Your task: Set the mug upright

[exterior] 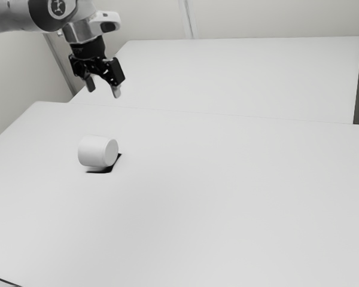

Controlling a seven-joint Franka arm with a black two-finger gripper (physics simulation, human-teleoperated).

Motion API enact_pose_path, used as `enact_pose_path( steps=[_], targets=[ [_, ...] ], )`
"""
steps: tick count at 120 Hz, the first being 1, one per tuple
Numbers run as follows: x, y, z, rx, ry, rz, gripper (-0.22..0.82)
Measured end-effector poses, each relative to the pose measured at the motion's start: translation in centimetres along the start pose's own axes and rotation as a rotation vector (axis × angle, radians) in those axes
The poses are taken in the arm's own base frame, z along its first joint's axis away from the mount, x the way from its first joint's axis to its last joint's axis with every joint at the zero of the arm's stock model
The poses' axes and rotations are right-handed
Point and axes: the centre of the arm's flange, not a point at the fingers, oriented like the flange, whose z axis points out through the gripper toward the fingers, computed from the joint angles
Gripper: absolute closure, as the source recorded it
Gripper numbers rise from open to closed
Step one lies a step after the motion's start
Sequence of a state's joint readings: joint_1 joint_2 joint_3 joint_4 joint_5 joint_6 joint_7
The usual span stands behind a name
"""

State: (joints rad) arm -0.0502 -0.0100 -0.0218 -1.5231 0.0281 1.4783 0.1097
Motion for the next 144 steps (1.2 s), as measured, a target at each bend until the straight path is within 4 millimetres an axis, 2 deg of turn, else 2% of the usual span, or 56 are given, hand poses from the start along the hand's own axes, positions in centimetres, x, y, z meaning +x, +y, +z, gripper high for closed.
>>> enact_pose_path(
  steps=[6, 24, 41, 47, 51, 54, 63, 66, 70, 74, 94, 110, 131, 144],
  targets=[
    [0.1, -0.4, 0.7, -0.007, 0.007, -0.007, 0.0],
    [0.6, -1.3, 1.0, -0.02, 0.046, -0.027, 0.0],
    [2.4, -1.8, 2.8, -0.108, 0.072, -0.06, 0.0],
    [3.2, -2.6, 3.9, -0.161, 0.075, -0.089, 0.0],
    [3.6, -4.3, 4.8, -0.201, 0.077, -0.129, 0.0],
    [3.6, -6.6, 5.5, -0.23, 0.08, -0.174, 0.0],
    [1.9, -16.7, 8.2, -0.314, 0.093, -0.363, 0.0],
    [1.2, -19.4, 9.0, -0.339, 0.1, -0.413, 0.0],
    [0.7, -21.6, 9.8, -0.37, 0.109, -0.454, 0.0],
    [0.6, -22.7, 10.6, -0.399, 0.113, -0.474, 0.0],
    [2.5, -25.5, 17.9, -0.565, 0.098, -0.532, 0.0],
    [2.7, -27.2, 21.7, -0.623, 0.098, -0.534, 0.0],
    [2.9, -27.6, 23.2, -0.643, 0.115, -0.476, 0.0],
    [2.7, -27.5, 22.1, -0.641, 0.141, -0.43, 0.0]
  ],
)
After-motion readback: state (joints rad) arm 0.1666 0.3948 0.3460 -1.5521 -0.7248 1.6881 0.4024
